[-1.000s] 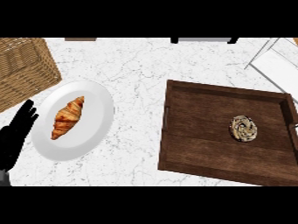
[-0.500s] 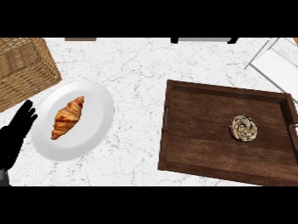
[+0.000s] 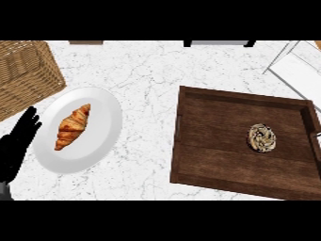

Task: Pick the tomato from the tray and place it in the tiered shelf

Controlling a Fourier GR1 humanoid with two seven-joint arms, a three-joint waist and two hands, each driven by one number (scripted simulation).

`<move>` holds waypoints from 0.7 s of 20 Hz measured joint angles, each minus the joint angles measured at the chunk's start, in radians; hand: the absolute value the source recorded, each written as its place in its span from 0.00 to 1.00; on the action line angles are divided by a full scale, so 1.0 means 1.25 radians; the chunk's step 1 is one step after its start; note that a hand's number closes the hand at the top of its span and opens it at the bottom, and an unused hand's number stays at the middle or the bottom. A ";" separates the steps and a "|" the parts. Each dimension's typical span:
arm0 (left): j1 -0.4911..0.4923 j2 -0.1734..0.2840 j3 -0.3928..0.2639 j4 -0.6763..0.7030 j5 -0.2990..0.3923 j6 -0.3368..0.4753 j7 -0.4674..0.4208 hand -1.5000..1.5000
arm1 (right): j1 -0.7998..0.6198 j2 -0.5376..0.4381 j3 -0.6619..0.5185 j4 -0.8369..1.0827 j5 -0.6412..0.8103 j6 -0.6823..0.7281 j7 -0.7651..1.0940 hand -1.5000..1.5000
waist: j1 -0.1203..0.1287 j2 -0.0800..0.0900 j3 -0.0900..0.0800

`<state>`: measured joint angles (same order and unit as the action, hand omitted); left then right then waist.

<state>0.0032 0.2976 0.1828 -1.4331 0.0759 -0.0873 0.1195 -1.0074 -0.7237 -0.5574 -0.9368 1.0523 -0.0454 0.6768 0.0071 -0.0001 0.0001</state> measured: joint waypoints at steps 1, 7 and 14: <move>0.002 -0.001 0.000 -0.002 -0.002 0.001 0.000 0.50 | -0.004 0.002 -0.010 -0.011 -0.017 0.003 0.006 0.00 | -0.001 -0.001 0.000; 0.015 0.000 0.010 -0.005 -0.003 -0.002 -0.006 0.50 | 0.010 0.004 -0.072 -0.090 -0.118 -0.002 0.012 0.00 | -0.007 -0.003 0.000; 0.033 -0.006 0.017 0.005 -0.006 -0.005 -0.029 0.50 | 0.047 -0.028 -0.129 -0.301 -0.217 0.062 0.072 0.00 | -0.018 -0.007 -0.001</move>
<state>0.0446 0.2896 0.2044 -1.4267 0.0687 -0.0937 0.0833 -0.9491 -0.7585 -0.7189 -1.3126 0.7814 0.0316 0.7673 -0.0157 -0.0083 -0.0006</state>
